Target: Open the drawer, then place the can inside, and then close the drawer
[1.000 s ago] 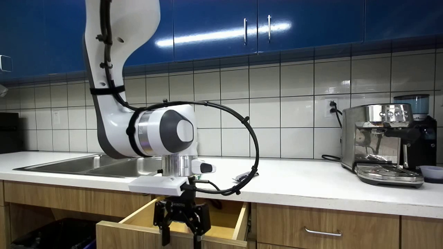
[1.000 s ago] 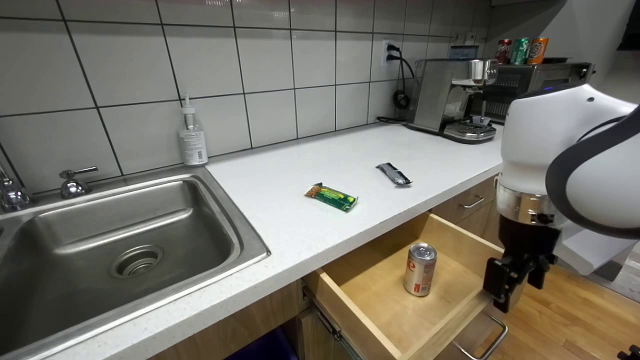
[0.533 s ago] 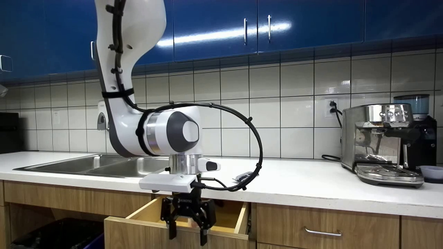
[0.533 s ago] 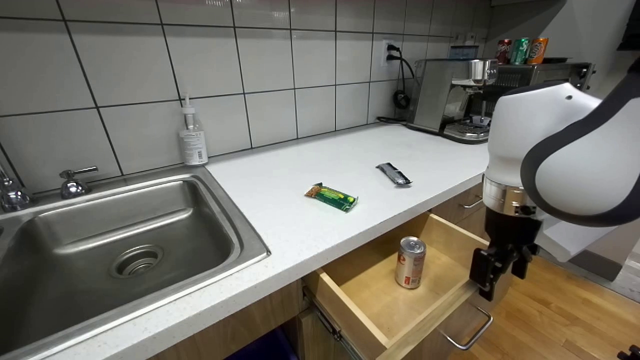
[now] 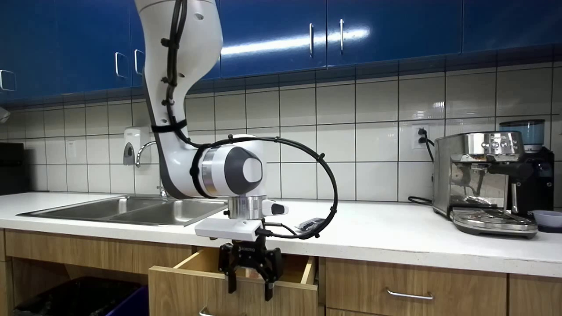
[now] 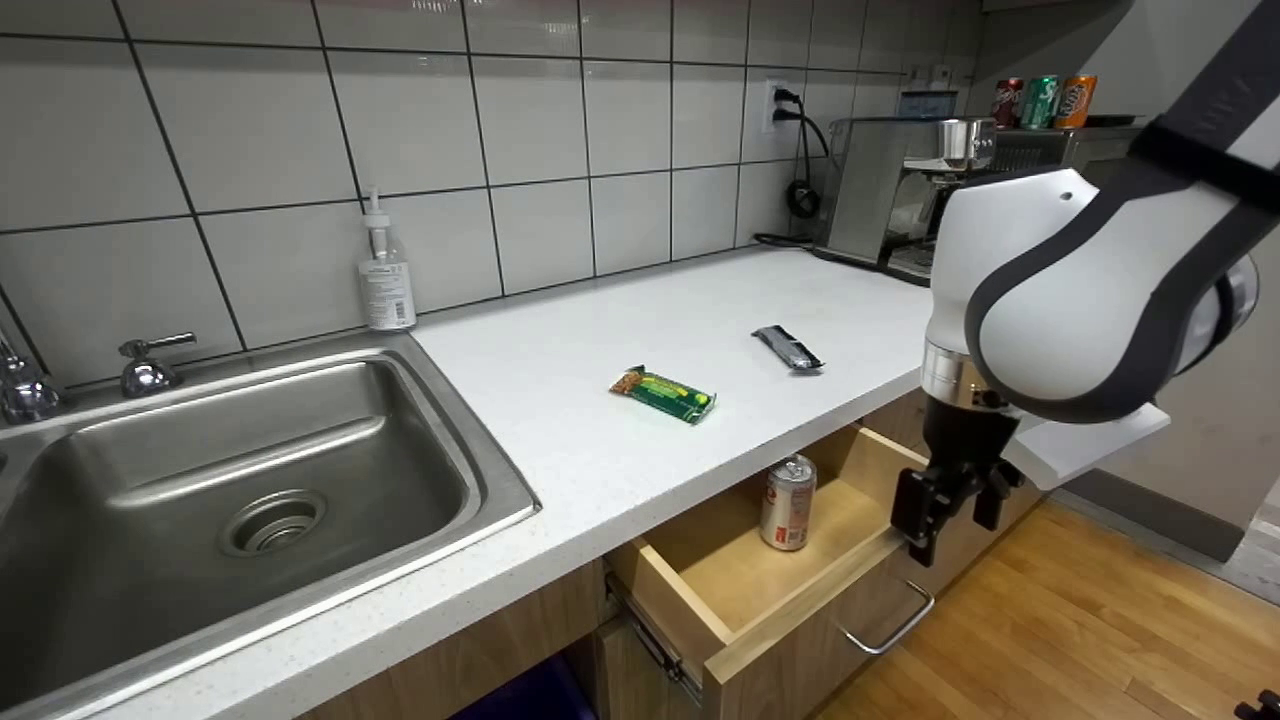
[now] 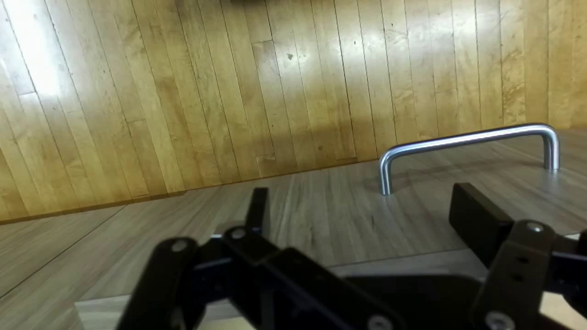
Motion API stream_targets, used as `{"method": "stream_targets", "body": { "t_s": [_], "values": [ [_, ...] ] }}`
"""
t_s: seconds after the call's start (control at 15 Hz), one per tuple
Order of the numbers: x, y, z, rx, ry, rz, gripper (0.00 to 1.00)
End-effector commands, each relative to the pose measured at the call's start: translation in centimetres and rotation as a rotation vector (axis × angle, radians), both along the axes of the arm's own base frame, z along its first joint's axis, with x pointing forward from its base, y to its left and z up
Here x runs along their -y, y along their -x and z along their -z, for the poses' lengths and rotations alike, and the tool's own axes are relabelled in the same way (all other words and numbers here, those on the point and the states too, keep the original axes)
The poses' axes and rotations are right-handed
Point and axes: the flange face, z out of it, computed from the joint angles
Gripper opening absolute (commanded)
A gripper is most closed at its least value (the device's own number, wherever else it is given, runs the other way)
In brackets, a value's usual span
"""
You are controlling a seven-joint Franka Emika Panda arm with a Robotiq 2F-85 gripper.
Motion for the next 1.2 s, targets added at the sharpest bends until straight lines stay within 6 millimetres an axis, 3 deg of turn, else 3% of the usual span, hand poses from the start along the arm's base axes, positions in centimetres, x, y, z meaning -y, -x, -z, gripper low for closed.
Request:
{"method": "stream_targets", "body": {
  "t_s": [0.0,0.6,1.13],
  "values": [
    [0.8,-3.6,0.5,0.028,-0.009,0.014,1.0],
    [0.7,-8.9,1.2,0.085,-0.016,0.049,1.0],
    [0.8,-11.9,1.0,0.123,-0.012,0.048,1.0]
  ]
}}
